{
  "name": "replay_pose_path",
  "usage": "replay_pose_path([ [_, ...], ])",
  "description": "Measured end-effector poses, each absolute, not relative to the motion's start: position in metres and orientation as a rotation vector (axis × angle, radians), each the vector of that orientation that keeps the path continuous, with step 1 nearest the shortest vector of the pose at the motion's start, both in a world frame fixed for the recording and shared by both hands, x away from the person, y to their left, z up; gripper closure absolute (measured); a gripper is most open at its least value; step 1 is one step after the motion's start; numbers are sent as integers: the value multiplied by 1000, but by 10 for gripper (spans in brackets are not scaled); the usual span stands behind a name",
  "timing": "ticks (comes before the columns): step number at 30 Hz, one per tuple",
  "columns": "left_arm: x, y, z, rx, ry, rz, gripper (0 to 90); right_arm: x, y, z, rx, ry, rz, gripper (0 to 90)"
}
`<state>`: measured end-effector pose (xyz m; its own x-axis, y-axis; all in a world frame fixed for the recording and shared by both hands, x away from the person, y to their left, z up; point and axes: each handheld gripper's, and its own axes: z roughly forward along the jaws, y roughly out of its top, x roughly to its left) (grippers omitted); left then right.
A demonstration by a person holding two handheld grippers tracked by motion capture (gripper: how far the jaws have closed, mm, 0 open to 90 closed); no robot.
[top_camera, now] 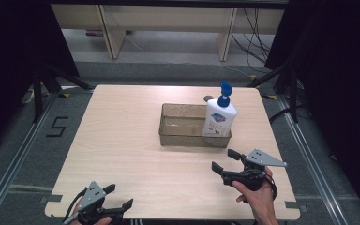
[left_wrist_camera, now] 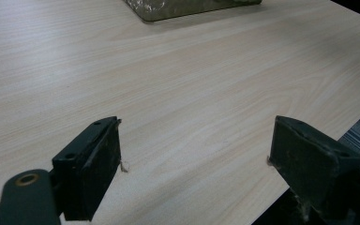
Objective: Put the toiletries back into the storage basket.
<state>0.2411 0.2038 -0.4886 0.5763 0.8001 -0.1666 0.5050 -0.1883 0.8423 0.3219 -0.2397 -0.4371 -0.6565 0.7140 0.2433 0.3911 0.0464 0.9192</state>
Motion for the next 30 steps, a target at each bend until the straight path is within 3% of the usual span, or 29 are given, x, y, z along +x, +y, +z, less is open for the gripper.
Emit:
replay_pose_path([
  [30, 240, 199, -492, 1870, 1048, 372, 163, 290, -246, -472, 1141, 2135, 1606, 155],
])
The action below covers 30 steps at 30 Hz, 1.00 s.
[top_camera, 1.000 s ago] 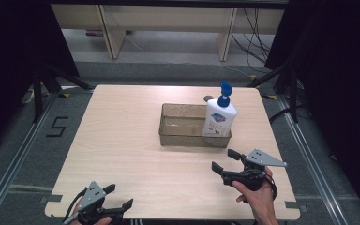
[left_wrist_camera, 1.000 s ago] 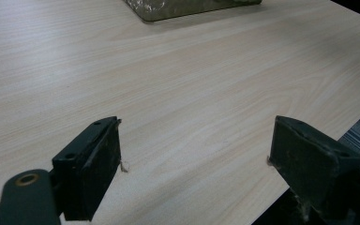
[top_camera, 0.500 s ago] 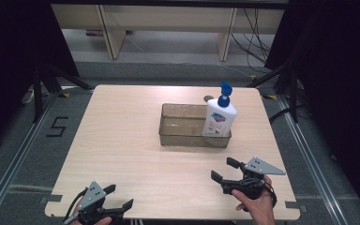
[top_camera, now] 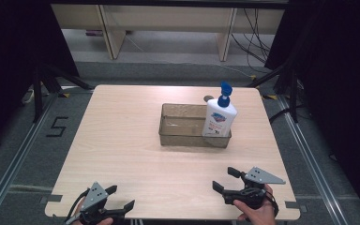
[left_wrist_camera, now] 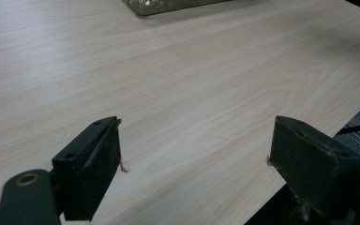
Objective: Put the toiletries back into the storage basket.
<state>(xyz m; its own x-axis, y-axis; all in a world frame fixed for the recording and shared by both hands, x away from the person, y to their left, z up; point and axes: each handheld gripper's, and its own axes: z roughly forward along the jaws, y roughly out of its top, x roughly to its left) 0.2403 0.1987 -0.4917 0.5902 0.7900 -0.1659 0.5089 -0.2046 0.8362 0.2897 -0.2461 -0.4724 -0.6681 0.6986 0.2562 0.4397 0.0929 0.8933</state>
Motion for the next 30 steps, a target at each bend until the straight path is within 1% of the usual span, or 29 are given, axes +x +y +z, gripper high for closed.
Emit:
replay_pose_path([
  [2, 240, 198, -492, 1885, 1038, 375, 163, 285, -245, -473, 1200, 2135, 1638, 155],
  [3, 240, 196, -492, 1869, 1040, 363, 163, 287, -247, -475, 1153, 2138, 1607, 155],
  [4, 240, 198, -491, 1897, 1027, 370, 163, 285, -248, -475, 1159, 2137, 1598, 155],
  [6, 240, 196, -492, 1867, 1042, 367, 163, 284, -248, -476, 1172, 2149, 1626, 155],
  [8, 240, 198, -492, 1892, 1033, 373, 163, 280, -247, -477, 1196, 2146, 1632, 155],
  [10, 240, 196, -492, 1864, 1044, 368, 163, 279, -248, -477, 1155, 2161, 1602, 155],
  [12, 240, 198, -492, 1901, 1027, 372, 163, 276, -246, -478, 1155, 2170, 1615, 155],
  [17, 240, 197, -492, 1882, 1038, 371, 163, 271, -245, -479, 1126, 2183, 1593, 155],
  [22, 240, 198, -492, 1902, 1026, 373, 163, 265, -243, -480, 1152, 2205, 1585, 155],
  [24, 240, 197, -492, 1898, 1030, 372, 163, 263, -245, -479, 1098, 2211, 1545, 155],
  [30, 240, 197, -492, 1899, 1030, 373, 163, 260, -245, -480, 1088, 2228, 1539, 154],
])
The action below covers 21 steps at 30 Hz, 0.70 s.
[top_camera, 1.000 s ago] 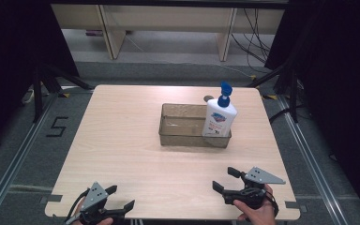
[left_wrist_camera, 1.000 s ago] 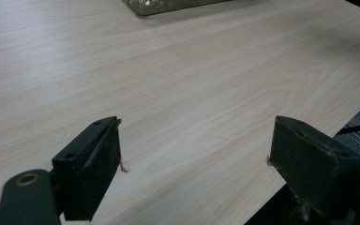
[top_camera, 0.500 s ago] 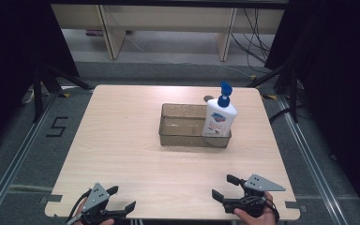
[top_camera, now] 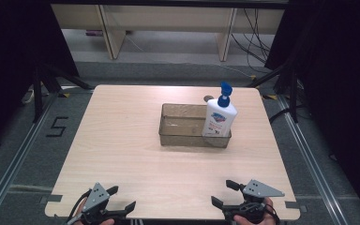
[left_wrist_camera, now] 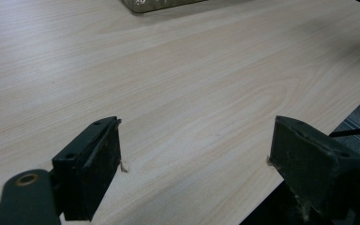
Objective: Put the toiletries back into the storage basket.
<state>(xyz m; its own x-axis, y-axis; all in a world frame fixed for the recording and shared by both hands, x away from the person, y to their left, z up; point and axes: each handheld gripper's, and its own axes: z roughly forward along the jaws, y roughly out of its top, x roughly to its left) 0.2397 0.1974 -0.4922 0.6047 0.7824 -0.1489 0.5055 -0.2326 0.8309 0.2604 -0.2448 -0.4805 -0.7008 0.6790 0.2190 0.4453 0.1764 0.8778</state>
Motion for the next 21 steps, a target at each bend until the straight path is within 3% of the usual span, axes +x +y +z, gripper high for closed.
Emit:
replay_pose_path([
  [21, 240, 197, -492, 1879, 1040, 372, 163, 256, -242, -482, 1177, 2240, 1526, 154],
])
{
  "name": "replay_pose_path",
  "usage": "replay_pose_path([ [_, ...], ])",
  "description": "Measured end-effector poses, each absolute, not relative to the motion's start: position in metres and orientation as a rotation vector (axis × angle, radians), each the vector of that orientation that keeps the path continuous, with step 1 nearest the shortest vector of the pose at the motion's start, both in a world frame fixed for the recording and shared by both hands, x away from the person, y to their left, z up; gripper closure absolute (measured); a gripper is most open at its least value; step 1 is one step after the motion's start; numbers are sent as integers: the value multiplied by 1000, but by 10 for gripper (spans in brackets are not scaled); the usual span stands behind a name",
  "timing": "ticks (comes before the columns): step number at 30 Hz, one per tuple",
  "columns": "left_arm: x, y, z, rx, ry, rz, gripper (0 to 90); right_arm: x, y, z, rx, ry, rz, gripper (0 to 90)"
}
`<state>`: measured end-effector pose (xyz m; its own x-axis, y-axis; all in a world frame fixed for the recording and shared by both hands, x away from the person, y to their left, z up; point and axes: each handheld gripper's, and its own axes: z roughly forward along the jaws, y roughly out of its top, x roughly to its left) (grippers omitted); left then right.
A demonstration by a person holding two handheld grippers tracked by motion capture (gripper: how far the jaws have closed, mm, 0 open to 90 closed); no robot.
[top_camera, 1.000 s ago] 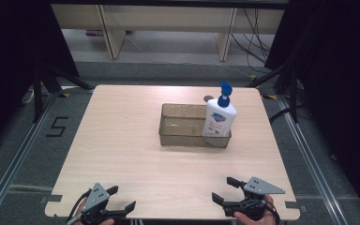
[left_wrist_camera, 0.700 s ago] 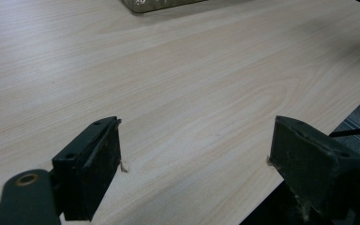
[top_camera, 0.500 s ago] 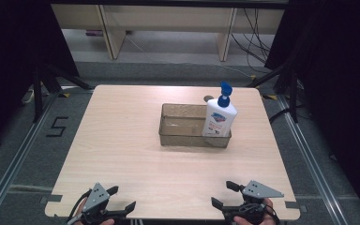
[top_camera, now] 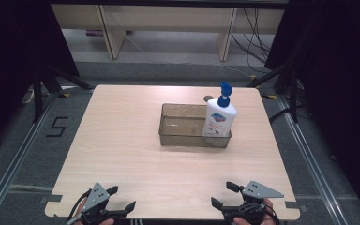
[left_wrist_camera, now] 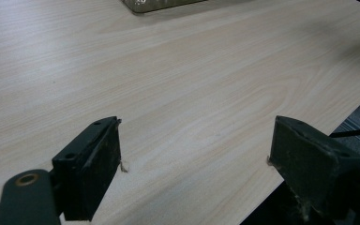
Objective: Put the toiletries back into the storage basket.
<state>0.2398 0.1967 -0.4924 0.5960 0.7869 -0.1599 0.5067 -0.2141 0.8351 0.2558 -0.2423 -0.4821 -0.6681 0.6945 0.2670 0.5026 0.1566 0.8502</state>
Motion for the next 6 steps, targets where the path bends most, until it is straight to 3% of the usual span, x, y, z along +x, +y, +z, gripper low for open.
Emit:
replay_pose_path([
  [6, 240, 196, -493, 1871, 1045, 371, 163, 257, -242, -483, 1130, 2236, 1536, 155],
])
